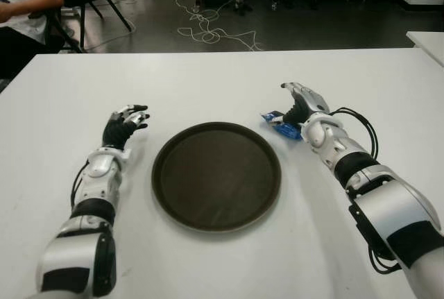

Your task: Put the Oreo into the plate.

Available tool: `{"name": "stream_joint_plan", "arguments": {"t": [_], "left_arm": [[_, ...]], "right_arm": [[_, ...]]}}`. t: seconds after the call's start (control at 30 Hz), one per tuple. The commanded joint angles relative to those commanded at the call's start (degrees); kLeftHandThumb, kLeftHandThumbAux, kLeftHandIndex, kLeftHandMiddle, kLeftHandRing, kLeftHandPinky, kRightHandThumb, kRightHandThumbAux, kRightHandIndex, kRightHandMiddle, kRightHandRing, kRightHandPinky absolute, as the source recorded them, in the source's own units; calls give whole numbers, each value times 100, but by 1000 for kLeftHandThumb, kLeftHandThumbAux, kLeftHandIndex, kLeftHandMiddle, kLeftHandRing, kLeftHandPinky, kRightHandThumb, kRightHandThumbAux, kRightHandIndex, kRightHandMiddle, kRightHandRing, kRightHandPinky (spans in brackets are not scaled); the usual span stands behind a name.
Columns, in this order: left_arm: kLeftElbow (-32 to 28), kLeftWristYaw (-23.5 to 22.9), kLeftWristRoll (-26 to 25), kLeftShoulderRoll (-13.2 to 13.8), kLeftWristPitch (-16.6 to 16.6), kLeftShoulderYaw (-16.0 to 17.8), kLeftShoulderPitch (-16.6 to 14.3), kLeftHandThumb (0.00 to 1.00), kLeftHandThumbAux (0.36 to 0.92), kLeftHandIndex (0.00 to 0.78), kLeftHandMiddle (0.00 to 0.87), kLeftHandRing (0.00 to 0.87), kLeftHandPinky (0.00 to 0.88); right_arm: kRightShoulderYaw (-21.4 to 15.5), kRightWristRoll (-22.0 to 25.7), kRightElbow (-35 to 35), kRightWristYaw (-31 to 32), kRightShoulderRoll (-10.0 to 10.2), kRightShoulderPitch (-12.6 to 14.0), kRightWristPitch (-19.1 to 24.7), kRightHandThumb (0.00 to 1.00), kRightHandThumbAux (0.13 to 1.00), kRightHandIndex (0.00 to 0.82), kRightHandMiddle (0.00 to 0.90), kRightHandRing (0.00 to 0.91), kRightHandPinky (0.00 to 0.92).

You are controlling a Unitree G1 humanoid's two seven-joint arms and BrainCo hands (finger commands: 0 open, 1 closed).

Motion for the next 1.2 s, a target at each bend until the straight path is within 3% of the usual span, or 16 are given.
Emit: {"name": "stream_joint_plan", "arguments": {"t": [0.47,0.9,1.2], "left_arm": [[-2,-8,28,2,-64,-22,17,672,723,398,278,282,307],[-33,19,92,1,-62,-31,35,670,724,398,269,276,300],[-48,-4,94,6,-73,-31,43,672,723,398,272,277,304]], "right_arm": [[57,-77,27,-48,-3,-10,247,0,772,99,106,118,125],[-24,-17,27,-120,-28,41,114,0,809,126,141,153,167],[-56,8,100,84,-23,35,146,0,800,113,129,140,140]]}}
